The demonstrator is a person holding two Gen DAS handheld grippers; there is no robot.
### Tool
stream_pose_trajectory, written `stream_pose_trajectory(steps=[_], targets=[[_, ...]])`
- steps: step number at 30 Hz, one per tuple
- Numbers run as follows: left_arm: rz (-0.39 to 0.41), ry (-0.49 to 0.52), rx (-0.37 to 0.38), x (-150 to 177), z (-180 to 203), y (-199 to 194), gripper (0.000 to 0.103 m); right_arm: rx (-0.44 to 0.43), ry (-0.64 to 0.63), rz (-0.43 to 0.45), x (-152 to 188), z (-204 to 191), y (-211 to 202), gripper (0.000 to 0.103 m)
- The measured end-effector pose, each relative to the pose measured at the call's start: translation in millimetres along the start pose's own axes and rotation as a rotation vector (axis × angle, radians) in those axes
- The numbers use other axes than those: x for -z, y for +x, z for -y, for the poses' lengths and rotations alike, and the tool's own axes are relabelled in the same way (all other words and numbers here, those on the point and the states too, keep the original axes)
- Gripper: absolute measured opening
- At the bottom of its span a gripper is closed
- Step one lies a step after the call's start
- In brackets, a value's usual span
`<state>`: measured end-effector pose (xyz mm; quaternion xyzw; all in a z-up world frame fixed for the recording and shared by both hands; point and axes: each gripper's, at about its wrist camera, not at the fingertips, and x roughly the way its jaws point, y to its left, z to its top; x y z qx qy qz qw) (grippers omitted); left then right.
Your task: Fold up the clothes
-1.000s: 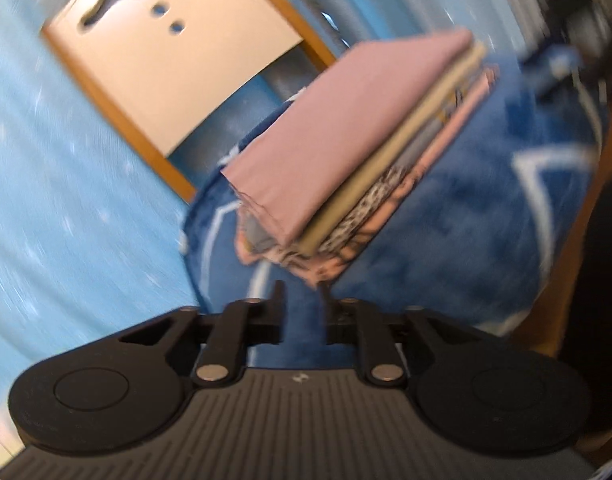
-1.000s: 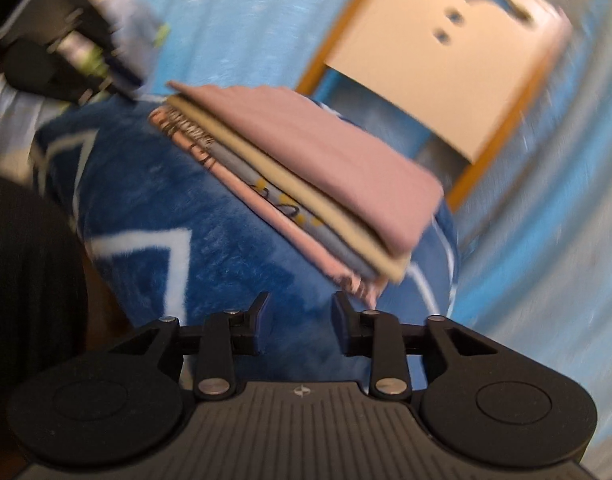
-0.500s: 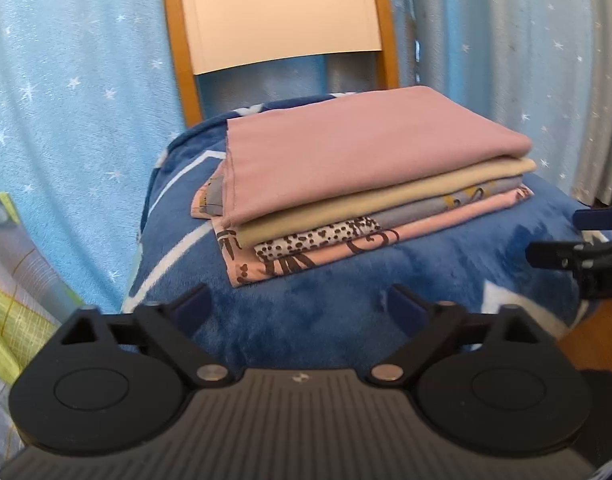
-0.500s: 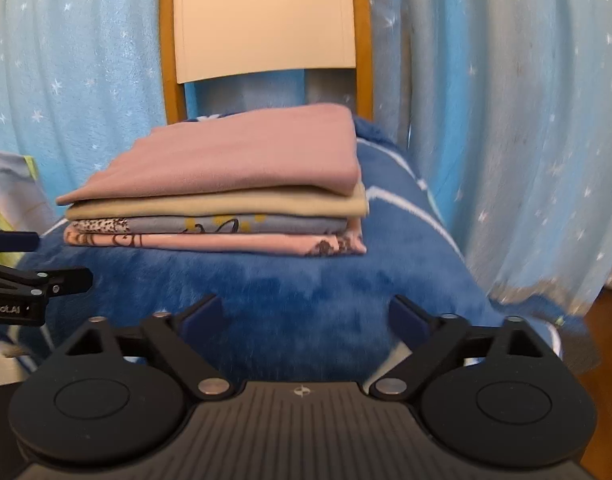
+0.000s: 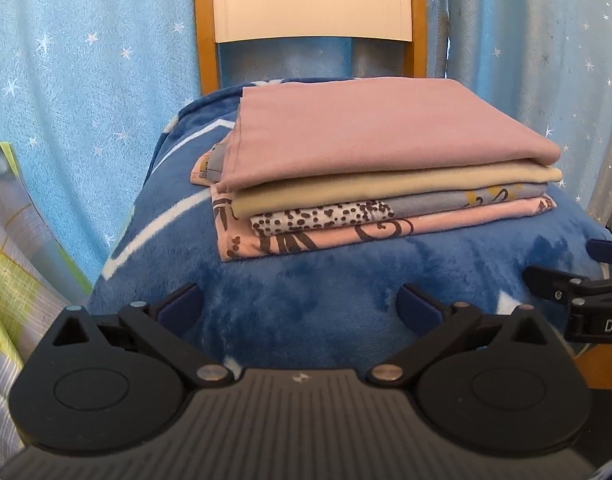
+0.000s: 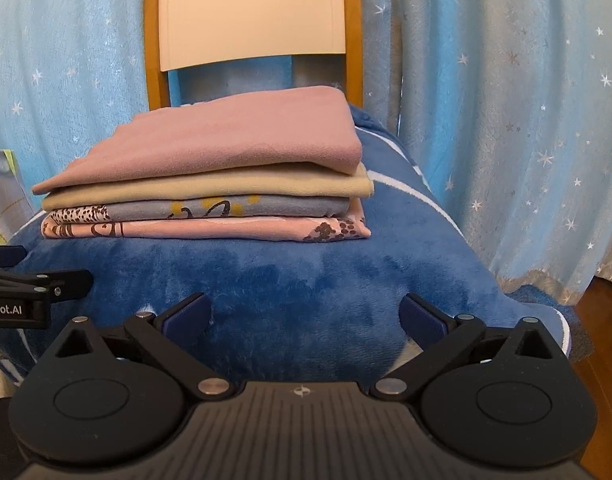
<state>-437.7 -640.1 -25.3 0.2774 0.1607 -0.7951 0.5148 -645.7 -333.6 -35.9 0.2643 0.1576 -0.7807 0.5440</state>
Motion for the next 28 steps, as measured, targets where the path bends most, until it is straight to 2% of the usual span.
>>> stream_pose_trajectory(steps=[28], targets=[[0.009, -0.025, -0.005, -2.9, 0.1, 4.2, 0.103, 0.019, 0.004, -0.012, -4.9, -3.3, 1.5, 0.103]])
